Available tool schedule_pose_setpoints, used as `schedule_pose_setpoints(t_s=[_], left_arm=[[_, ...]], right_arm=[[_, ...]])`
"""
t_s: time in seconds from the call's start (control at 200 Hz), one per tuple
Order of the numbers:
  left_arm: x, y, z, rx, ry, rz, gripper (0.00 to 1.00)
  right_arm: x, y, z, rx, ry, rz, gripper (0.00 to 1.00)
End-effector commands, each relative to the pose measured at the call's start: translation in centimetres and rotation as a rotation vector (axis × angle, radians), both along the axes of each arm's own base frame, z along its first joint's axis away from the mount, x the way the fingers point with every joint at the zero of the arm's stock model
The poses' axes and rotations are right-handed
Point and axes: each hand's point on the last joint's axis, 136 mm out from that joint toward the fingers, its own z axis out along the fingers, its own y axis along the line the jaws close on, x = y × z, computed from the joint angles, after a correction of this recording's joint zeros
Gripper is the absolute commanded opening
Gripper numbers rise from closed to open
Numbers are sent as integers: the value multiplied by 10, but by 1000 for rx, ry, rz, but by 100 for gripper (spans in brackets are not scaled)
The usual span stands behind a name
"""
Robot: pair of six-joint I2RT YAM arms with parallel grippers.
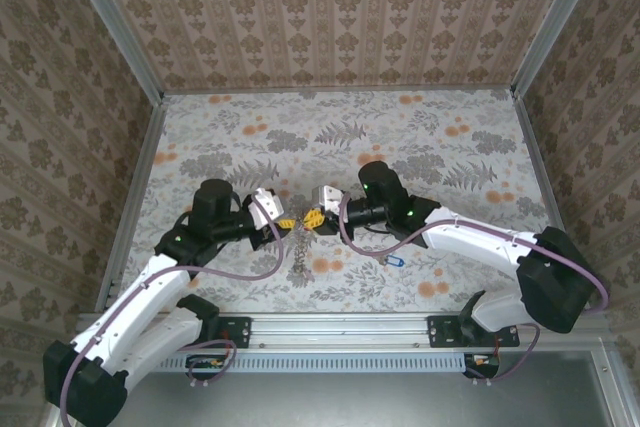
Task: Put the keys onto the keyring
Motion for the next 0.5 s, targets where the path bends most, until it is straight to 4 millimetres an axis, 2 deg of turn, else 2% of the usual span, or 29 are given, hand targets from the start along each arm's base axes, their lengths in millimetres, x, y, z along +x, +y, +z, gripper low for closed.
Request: schedule_pose_setpoints(t_s=[0.0,0.1,0.265,0.38,0.495], left_arm=[[-7,-10,21,-82,-24,-75,36],[-21,-14,22,-115,13,-144,36],[-38,-12,18,-101,26,-209,29],[-38,-8,6,-50,41,-197,31],[-27,-5,-2,-3,52,-146,32]], right_arm=[[-2,7,7,20,-19,39,0],[2,7,8,25,-31,22,0],[5,7,8,28,-44,5,0],[4,7,9,32,-45,6,0],[3,7,9,33,-44,13,0]])
